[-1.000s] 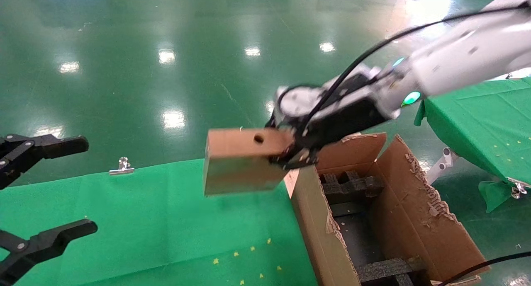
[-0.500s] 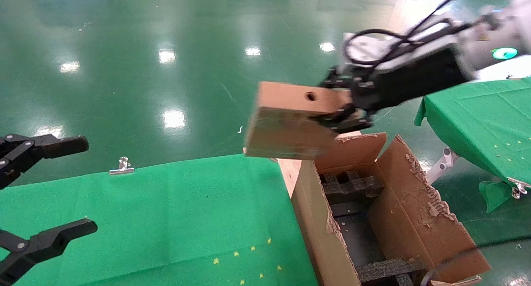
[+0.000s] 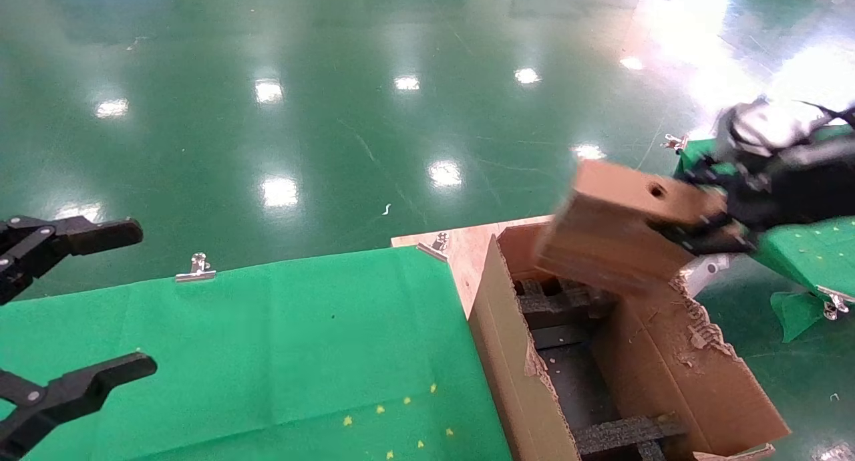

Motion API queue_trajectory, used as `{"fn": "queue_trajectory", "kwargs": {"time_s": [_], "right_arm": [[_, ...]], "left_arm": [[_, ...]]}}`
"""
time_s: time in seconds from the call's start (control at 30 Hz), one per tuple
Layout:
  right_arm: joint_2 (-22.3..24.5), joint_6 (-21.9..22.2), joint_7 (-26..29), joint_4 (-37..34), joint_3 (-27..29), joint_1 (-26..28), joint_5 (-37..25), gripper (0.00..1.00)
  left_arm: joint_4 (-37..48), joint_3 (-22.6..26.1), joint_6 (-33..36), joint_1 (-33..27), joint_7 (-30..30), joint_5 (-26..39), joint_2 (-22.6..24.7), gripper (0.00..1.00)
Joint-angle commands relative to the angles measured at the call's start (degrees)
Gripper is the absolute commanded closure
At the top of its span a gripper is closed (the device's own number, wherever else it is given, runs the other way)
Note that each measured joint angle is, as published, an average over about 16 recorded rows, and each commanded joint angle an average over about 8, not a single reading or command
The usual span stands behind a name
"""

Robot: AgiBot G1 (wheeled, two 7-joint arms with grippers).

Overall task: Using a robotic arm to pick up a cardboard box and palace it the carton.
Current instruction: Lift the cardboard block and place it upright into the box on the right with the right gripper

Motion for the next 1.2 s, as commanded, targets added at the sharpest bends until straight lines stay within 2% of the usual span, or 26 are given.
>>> {"fn": "queue_trajectory", "kwargs": {"time_s": [0.03,0.23,0.43,0.6,0.93,1.07,1.2], "right_arm": [[2.7,0.2,1.2,1.3,-0.8,-0.4,-0.4,1.00],[9.4,3.0,4.1,4.8,-2.6,-4.3,0.9,1.00],[12.8,7.1,6.0,6.9,-3.8,-7.2,3.9,1.00],[13.9,8.9,6.4,7.4,-4.3,-8.2,5.2,1.00],[12.8,8.3,6.6,7.0,-4.1,-7.9,4.6,1.00],[12.3,11.7,10.7,7.3,-5.3,-9.7,4.5,1.00],[12.1,18.4,20.4,10.1,-7.5,-13.0,3.0,1.00]], "left_arm": [[0.0,0.0,0.0,0.0,0.0,0.0,0.0,0.00],[0.0,0.0,0.0,0.0,0.0,0.0,0.0,0.00],[0.0,0.0,0.0,0.0,0.0,0.0,0.0,0.00],[0.0,0.0,0.0,0.0,0.0,0.0,0.0,0.00],[0.0,0.0,0.0,0.0,0.0,0.0,0.0,0.00],[0.0,0.0,0.0,0.0,0.0,0.0,0.0,0.00],[0.0,0.0,0.0,0.0,0.0,0.0,0.0,0.00]]}}
